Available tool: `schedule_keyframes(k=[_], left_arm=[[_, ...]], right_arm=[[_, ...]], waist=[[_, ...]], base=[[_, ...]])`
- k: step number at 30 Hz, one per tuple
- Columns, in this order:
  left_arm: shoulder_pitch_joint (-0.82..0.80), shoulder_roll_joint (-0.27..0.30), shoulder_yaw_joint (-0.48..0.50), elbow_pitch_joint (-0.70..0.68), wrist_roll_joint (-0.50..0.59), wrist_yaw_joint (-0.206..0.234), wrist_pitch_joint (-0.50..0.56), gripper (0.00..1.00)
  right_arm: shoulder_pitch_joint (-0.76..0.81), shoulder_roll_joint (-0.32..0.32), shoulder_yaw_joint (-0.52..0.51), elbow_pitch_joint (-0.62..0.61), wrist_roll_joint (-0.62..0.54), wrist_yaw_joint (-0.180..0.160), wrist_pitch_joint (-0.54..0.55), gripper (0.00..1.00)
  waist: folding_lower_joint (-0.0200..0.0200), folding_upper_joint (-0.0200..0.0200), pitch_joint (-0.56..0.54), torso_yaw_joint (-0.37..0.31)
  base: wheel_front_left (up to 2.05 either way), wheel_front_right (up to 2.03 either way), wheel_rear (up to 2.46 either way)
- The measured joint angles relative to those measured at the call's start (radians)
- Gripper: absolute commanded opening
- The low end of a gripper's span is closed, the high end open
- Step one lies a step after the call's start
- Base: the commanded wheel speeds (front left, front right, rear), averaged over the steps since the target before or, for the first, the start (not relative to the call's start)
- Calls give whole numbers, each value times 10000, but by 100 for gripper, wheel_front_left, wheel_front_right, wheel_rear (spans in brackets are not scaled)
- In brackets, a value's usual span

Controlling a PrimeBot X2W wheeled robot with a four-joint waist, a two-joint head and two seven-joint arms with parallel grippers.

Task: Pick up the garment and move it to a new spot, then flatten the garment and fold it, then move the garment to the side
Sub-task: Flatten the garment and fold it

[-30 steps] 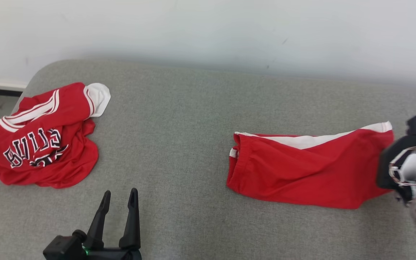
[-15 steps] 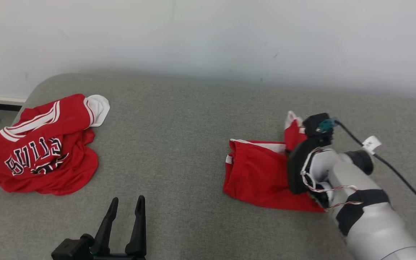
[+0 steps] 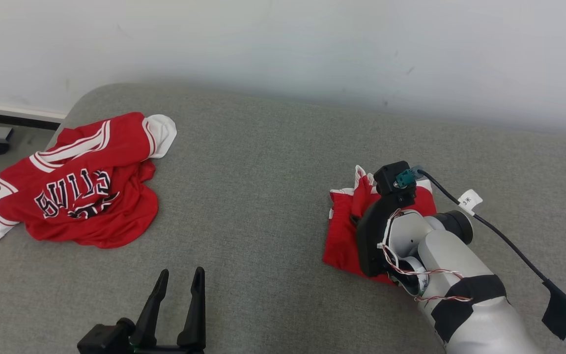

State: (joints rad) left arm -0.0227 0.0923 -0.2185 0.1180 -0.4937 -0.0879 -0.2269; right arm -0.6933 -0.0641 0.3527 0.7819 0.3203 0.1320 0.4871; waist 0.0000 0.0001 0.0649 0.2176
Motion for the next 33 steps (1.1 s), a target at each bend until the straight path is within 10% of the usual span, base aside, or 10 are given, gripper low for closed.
schedule_keyframes(k=[9,10,11,12,28,29,30,31,33], left_arm=[[-222,-59,-77,240,-75,-15,-90,100],[-226,-63,-84,276,-81,-17,-92,100],[-231,-67,-82,307,-81,-17,-98,100],[-244,-71,-81,326,-82,-17,-113,100],[-198,29,84,299,-94,63,-234,100],[-190,29,75,282,-94,84,-240,100],[-184,29,63,270,-94,86,-240,100],[-180,27,52,251,-94,86,-240,100],[-180,21,29,230,-94,86,-242,100]], right_arm=[[233,111,-393,-759,-326,0,416,0],[251,111,-393,-853,-284,0,430,16],[302,113,-378,-926,-242,0,462,87],[401,121,-382,-1012,-176,0,437,100],[1607,-247,-2416,-3567,-1356,0,-915,100],[1875,-378,-2504,-3685,-1482,0,-911,95],[2133,-491,-2529,-3795,-1609,0,-913,27],[2389,-568,-2510,-3891,-1708,0,-917,0],[2867,-631,-2359,-4067,-1808,0,-930,0]], waist=[[0,0,201,321],[1,0,217,351],[0,0,226,377],[0,0,230,399],[0,0,-85,39],[0,0,-107,0],[0,0,-125,-36],[0,0,-134,-70],[-1,-1,-115,-117]], base=[[0,0,0],[0,0,0],[0,0,0],[0,0,0],[0,0,0],[0,0,0],[0,0,0],[0,0,0],[0,0,0]])
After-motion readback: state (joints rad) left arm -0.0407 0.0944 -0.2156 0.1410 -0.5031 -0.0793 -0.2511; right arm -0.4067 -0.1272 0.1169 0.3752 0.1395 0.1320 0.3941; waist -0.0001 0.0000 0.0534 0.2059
